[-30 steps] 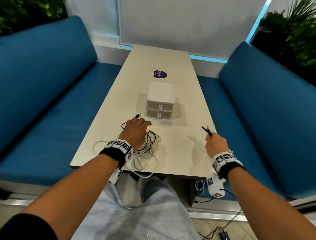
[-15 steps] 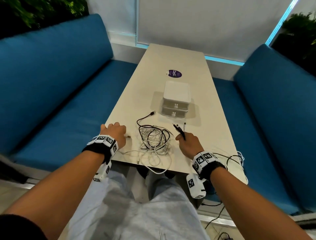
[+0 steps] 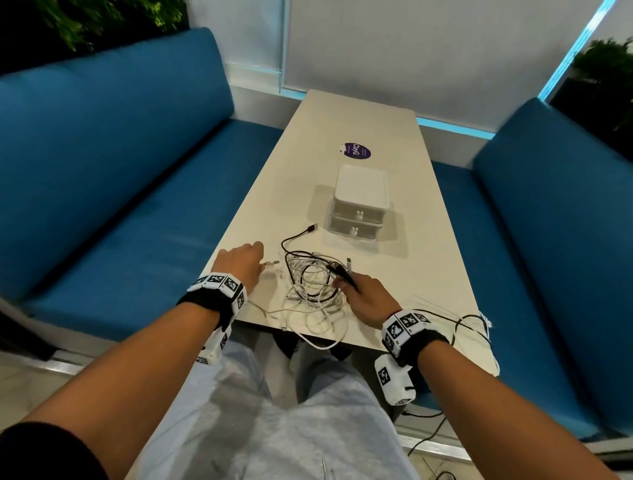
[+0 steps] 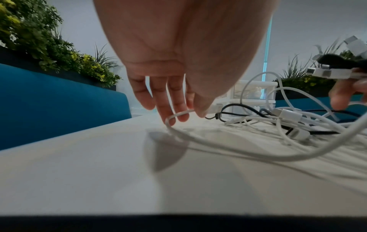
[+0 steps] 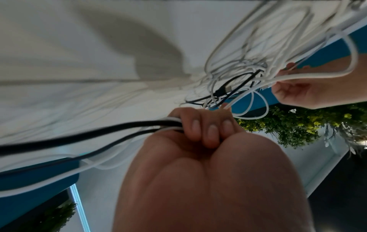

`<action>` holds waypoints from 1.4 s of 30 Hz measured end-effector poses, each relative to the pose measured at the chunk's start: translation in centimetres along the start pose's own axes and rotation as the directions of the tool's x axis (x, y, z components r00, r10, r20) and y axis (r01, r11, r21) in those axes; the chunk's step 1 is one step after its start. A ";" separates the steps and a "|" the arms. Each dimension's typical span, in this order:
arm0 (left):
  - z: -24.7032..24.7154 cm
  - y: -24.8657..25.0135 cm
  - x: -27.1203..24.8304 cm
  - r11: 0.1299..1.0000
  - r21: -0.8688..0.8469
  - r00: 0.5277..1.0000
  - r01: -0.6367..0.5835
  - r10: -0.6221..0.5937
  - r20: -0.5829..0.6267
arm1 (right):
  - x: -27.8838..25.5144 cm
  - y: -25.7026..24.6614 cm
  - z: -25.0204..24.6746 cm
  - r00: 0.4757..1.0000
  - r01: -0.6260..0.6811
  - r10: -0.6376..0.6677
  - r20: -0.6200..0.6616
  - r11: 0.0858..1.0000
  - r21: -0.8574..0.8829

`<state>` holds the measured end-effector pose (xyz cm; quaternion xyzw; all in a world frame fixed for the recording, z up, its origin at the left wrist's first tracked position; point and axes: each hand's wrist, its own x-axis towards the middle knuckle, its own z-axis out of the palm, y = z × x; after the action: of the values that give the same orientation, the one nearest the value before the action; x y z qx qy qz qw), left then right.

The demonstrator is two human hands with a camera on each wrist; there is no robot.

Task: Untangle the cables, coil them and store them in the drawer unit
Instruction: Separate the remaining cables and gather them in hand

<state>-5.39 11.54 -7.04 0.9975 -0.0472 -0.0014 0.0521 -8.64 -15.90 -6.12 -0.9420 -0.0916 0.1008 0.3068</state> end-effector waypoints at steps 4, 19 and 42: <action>0.1 1.0 -0.2 0.994 -0.111 1.000 0.006 -0.005 0.014 | 0.4 0.7 0.8 0.996 -0.030 0.046 0.071 0.976 -0.216; 1.1 6.0 -1.7 0.899 -0.277 0.927 -0.339 0.369 0.064 | 1.8 2.3 0.6 0.986 -0.153 0.165 0.017 0.944 -0.293; -0.7 8.7 0.1 0.777 -0.488 0.917 -0.398 0.352 -0.186 | 1.4 2.7 0.9 0.986 -0.150 0.164 0.024 0.943 -0.297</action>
<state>-6.13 3.03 -5.46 0.9160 -0.2404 0.0386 0.3189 -7.18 -17.19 -8.59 -0.9786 -0.0376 0.1331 0.1520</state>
